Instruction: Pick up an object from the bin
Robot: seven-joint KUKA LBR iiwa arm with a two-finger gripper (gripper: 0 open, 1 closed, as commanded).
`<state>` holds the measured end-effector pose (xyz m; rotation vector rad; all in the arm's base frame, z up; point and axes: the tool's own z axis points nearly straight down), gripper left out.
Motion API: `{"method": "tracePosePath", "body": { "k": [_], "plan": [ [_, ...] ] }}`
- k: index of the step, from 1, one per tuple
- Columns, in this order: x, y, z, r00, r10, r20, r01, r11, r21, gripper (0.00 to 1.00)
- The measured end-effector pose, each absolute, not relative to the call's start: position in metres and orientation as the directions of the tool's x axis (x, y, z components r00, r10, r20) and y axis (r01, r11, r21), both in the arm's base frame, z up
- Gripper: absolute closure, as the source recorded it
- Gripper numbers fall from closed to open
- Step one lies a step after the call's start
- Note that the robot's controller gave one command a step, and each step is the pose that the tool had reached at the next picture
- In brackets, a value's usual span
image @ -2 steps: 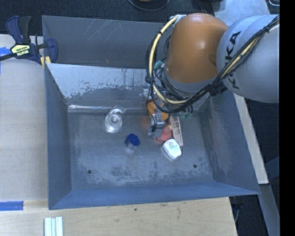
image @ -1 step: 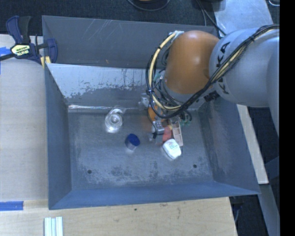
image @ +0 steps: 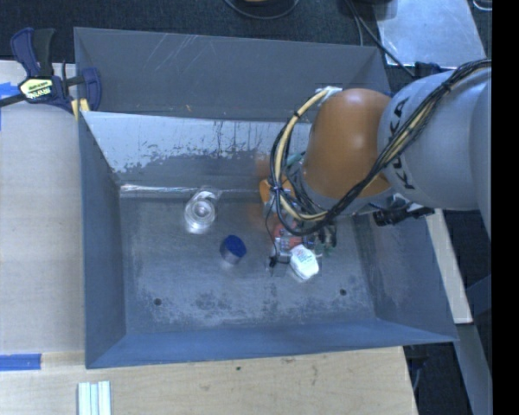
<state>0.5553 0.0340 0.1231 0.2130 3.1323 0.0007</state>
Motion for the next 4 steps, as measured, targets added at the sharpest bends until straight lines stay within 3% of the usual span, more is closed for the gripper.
{"method": "tracePosePath", "body": {
  "k": [1,2,3,4],
  "plan": [
    [0.578,0.019,0.125,-1.0,0.031,-0.003,0.031,1.0,0.001,0.0],
    [0.577,-0.002,0.08,-0.978,-0.21,0.003,-0.21,0.978,0.009,0.0],
    [0.603,-0.009,0.083,-0.859,0.512,-0.007,0.512,0.859,0.004,1.0],
    [0.603,-0.009,0.083,-0.859,0.511,-0.007,0.511,0.859,0.003,1.0]
  ]
}}
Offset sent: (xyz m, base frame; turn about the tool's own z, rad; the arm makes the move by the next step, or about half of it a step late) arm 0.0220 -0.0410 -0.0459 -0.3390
